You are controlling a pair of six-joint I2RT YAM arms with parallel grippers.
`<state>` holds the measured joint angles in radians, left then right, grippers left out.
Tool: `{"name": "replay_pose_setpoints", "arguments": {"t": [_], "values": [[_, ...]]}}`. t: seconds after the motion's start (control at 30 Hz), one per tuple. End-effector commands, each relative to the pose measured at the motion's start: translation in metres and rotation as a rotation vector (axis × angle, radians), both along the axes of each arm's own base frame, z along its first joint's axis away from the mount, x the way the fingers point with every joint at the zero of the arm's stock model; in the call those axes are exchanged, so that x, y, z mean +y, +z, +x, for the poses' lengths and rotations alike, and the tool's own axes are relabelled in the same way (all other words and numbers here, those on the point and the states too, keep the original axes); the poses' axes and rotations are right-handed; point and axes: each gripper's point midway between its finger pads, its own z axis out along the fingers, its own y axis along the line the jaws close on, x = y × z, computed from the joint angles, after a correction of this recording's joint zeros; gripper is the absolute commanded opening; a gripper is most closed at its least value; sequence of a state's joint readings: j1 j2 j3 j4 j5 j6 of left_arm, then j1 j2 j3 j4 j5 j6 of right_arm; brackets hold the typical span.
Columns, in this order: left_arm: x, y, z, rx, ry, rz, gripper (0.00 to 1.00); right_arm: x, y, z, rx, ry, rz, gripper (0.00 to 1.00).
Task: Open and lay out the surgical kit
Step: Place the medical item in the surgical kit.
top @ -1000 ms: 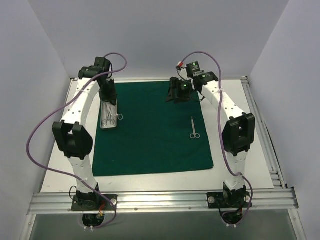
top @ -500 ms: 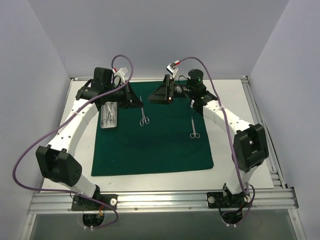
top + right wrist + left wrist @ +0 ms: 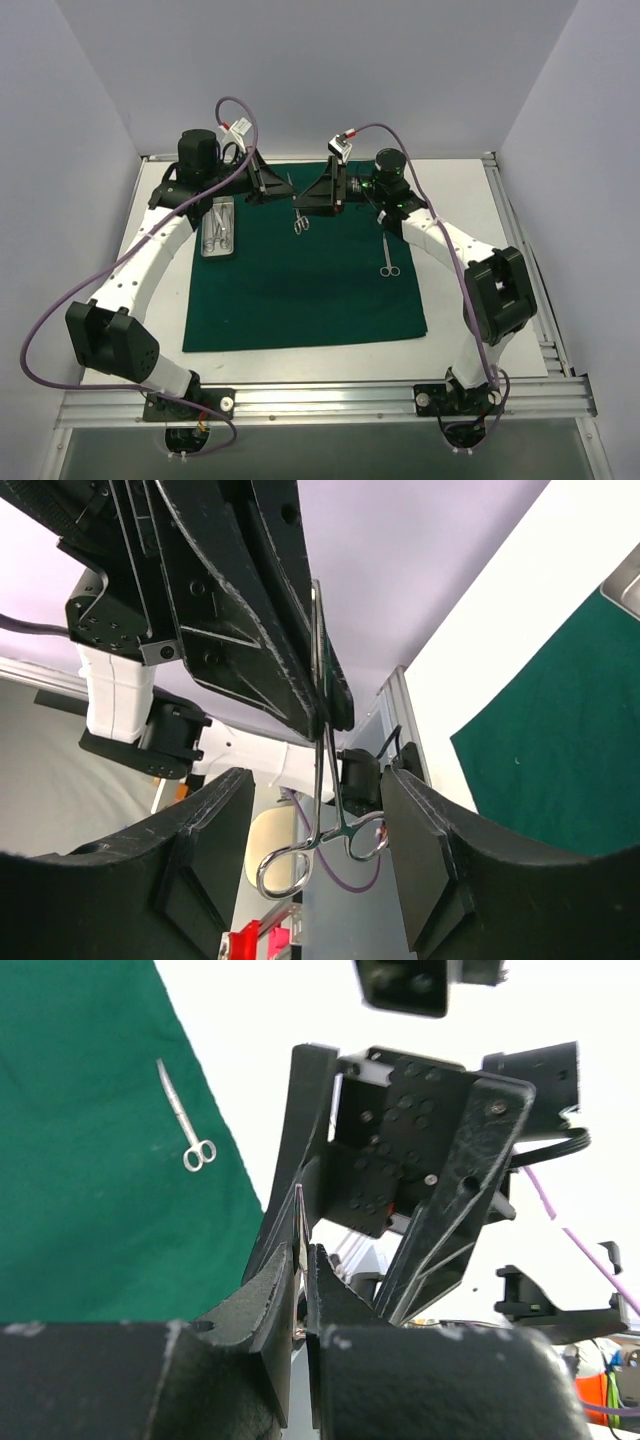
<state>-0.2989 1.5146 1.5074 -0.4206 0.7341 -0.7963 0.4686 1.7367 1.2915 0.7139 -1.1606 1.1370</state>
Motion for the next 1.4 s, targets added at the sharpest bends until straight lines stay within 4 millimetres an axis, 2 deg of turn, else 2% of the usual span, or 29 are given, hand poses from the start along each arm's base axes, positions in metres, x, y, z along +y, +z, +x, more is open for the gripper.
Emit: {"name": "replay_pose_setpoints", "arguments": {"t": [0.0,0.2,0.23,0.3,0.33,0.37,0.43,0.53,0.63,0.67,0.7,0.73,0.77,0.8,0.83,0.9,0.93,1.0,1.03,1.07,1.1,1.13,1.17,1.2,1.23,1.27,1.3,1.37], "values": [[-0.005,0.039,-0.006,-0.109,-0.032,-0.092,0.02,-0.004,0.043,-0.025,-0.127,0.058,0.090,0.54],[-0.008,0.042,-0.008,-0.121,-0.055,-0.110,0.02,-0.003,0.056,-0.041,-0.146,0.126,0.195,0.44],[-0.008,0.044,-0.008,-0.128,-0.059,-0.115,0.02,-0.005,0.058,-0.044,-0.083,0.142,0.212,0.39],[-0.009,0.043,-0.010,-0.123,-0.071,-0.127,0.02,-0.008,0.063,-0.051,-0.118,0.179,0.269,0.33],[-0.010,0.046,-0.009,-0.128,-0.074,-0.142,0.02,-0.010,0.066,-0.056,-0.052,0.207,0.284,0.27],[-0.010,0.045,-0.009,-0.126,-0.079,-0.146,0.02,-0.013,0.066,-0.060,-0.092,0.228,0.321,0.24],[-0.011,0.044,-0.009,-0.125,-0.088,-0.151,0.02,-0.016,0.067,-0.062,-0.042,0.258,0.337,0.18],[-0.012,0.042,-0.007,-0.118,-0.093,-0.152,0.02,-0.014,0.066,-0.059,-0.046,0.256,0.331,0.07],[-0.008,0.037,-0.003,-0.102,-0.087,-0.143,0.06,-0.005,0.055,-0.041,-0.054,0.173,0.246,0.00],[-0.007,0.035,-0.001,-0.097,-0.083,-0.139,0.15,0.001,0.036,-0.028,-0.059,0.120,0.145,0.00],[-0.005,0.032,0.001,-0.090,-0.075,-0.134,0.20,0.003,0.038,-0.021,-0.108,0.092,0.099,0.00],[-0.004,0.029,0.002,-0.081,-0.074,-0.130,0.24,0.005,0.032,-0.011,-0.129,0.042,0.033,0.00],[-0.002,0.027,0.005,-0.078,-0.068,-0.130,0.38,0.003,0.002,-0.010,-0.007,0.028,-0.110,0.00],[0.000,0.021,0.006,-0.052,-0.061,-0.120,0.45,0.003,0.008,-0.003,-0.161,0.026,-0.134,0.00],[0.002,0.018,0.009,-0.053,-0.050,-0.109,0.51,0.001,-0.004,-0.001,-0.123,0.012,-0.183,0.00],[0.009,0.012,0.017,-0.049,-0.029,-0.093,0.62,-0.002,-0.011,0.003,-0.149,-0.011,-0.218,0.00],[0.013,0.004,0.017,-0.015,-0.015,-0.070,0.65,-0.004,-0.016,0.005,-0.148,-0.022,-0.235,0.00],[0.029,-0.004,0.030,-0.019,0.041,-0.022,0.69,-0.010,-0.033,0.008,-0.104,-0.054,-0.309,0.00],[0.039,-0.017,0.030,0.022,0.072,0.025,0.71,-0.013,-0.036,0.011,-0.136,-0.063,-0.336,0.00],[0.048,-0.023,0.033,0.039,0.108,0.050,0.99,-0.019,-0.052,0.012,-0.090,-0.086,-0.409,0.00],[0.061,-0.031,0.041,0.050,0.174,0.097,0.94,-0.022,-0.060,0.015,-0.084,-0.102,-0.452,0.00],[0.082,-0.045,0.040,0.098,0.221,0.173,0.94,-0.028,-0.071,0.018,-0.106,-0.112,-0.508,0.00],[0.094,-0.058,0.043,0.129,0.254,0.233,0.94,-0.037,-0.085,0.018,-0.057,-0.125,-0.592,0.00],[0.112,-0.071,0.050,0.142,0.323,0.325,0.94,-0.047,-0.099,0.028,-0.056,-0.193,-0.680,0.00],[0.128,-0.077,0.043,0.165,0.337,0.439,0.94,-0.054,-0.116,0.033,-0.050,-0.214,-0.758,0.00],[0.138,-0.091,0.045,0.194,0.349,0.521,0.94,-0.068,-0.128,0.033,-0.009,-0.245,-0.853,0.00],[0.154,-0.098,0.049,0.193,0.390,0.610,0.94,-0.084,-0.144,0.044,-0.002,-0.318,-0.957,0.00],[0.174,-0.105,0.048,0.211,0.407,0.740,0.94,-0.110,-0.175,0.043,0.065,-0.353,-1.133,0.00]]}}
